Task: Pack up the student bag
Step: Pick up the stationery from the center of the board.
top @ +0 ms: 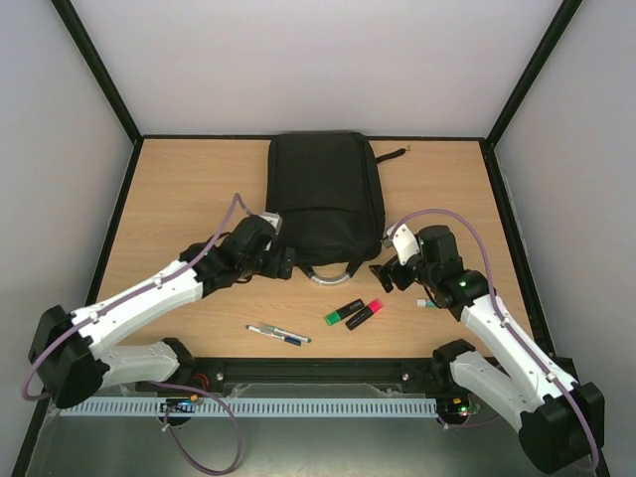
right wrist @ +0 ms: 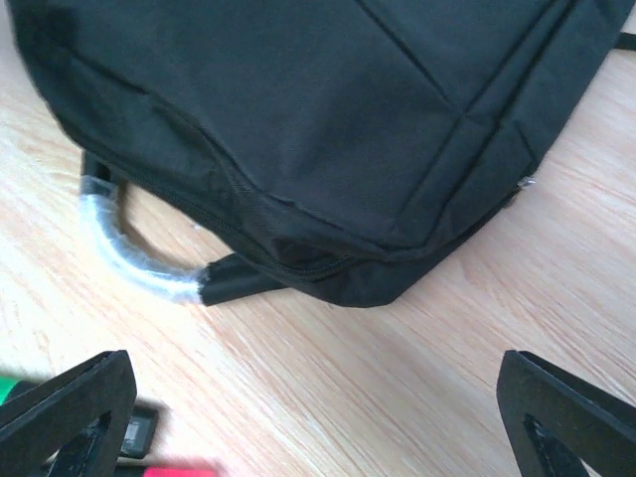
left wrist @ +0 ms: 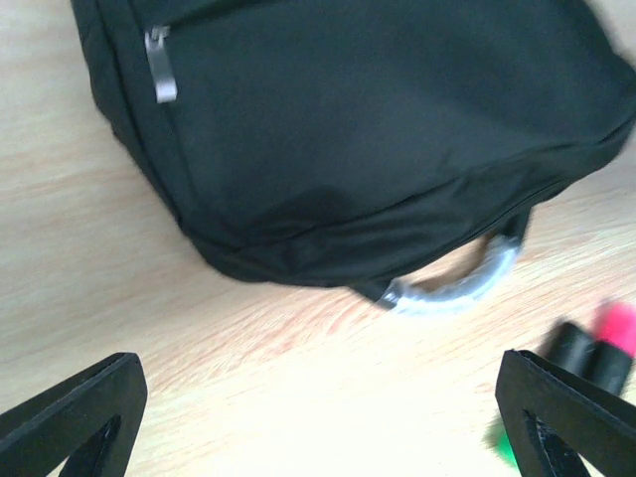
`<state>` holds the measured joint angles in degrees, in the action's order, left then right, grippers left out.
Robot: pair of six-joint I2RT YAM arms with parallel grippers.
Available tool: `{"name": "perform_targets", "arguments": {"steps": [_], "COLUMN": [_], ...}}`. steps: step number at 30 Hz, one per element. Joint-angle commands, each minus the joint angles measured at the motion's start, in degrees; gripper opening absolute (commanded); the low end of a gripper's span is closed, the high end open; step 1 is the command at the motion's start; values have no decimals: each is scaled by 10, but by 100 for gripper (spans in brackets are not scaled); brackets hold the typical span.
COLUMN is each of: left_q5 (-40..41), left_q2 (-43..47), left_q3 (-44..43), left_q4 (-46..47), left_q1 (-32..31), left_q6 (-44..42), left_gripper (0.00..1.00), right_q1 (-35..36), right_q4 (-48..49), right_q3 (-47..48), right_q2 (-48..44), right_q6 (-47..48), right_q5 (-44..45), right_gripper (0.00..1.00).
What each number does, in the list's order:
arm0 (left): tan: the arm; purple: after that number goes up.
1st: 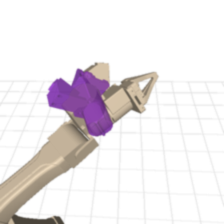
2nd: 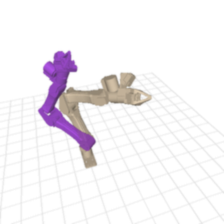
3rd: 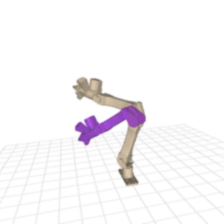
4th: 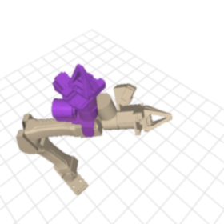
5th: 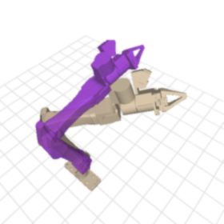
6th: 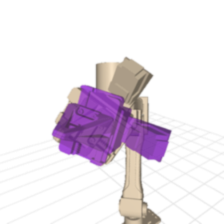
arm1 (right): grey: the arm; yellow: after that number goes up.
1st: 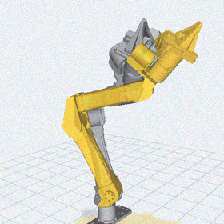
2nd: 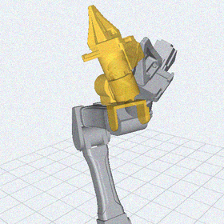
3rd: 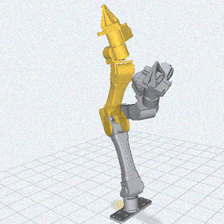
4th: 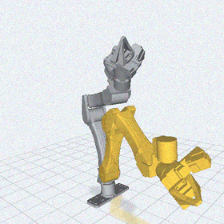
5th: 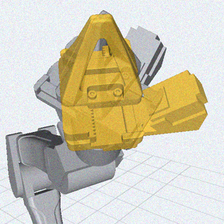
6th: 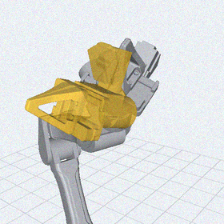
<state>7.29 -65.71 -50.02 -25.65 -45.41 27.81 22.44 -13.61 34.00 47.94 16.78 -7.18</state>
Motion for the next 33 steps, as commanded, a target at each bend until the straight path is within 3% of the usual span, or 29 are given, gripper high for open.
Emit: {"name": "perform_targets", "arguments": {"steps": [1, 2, 4, 7, 12, 15, 23, 33], "left_q5": [-3, -7, -23, -36, -97, -121, -113, -107], "left_q2": [-38, -24, 3, 6, -19, -23, -3, 11], "left_q3": [-16, 1, 33, 49, 76, 91, 95, 111], "left_q4": [-90, -75, -39, -28, 5, 25, 20, 15], "left_q1": [3, 2, 3, 3, 3, 3, 4, 4], "left_q6": [1, 9, 20, 32, 48, 58, 59, 60], "left_gripper": [99, 99, 99, 97, 94, 93, 93, 94], "right_q1": [-1, -1, 0, 2, 65, 137, 239, 272], "right_q4": [-33, -52, -85, -119, -146, -146, -141, -123], "right_q3": [2, 10, 25, 42, 56, 60, 79, 86], "right_q2": [14, 23, 46, 72, 105, 125, 229, 307], "right_q6": [28, 46, 77, 128, 153, 168, 207, 225], "right_q5": [-104, -148, -200, -196, -169, -103, 17, 66], "right_gripper": [100, 100, 91, 70, 53, 50, 38, 39]}}
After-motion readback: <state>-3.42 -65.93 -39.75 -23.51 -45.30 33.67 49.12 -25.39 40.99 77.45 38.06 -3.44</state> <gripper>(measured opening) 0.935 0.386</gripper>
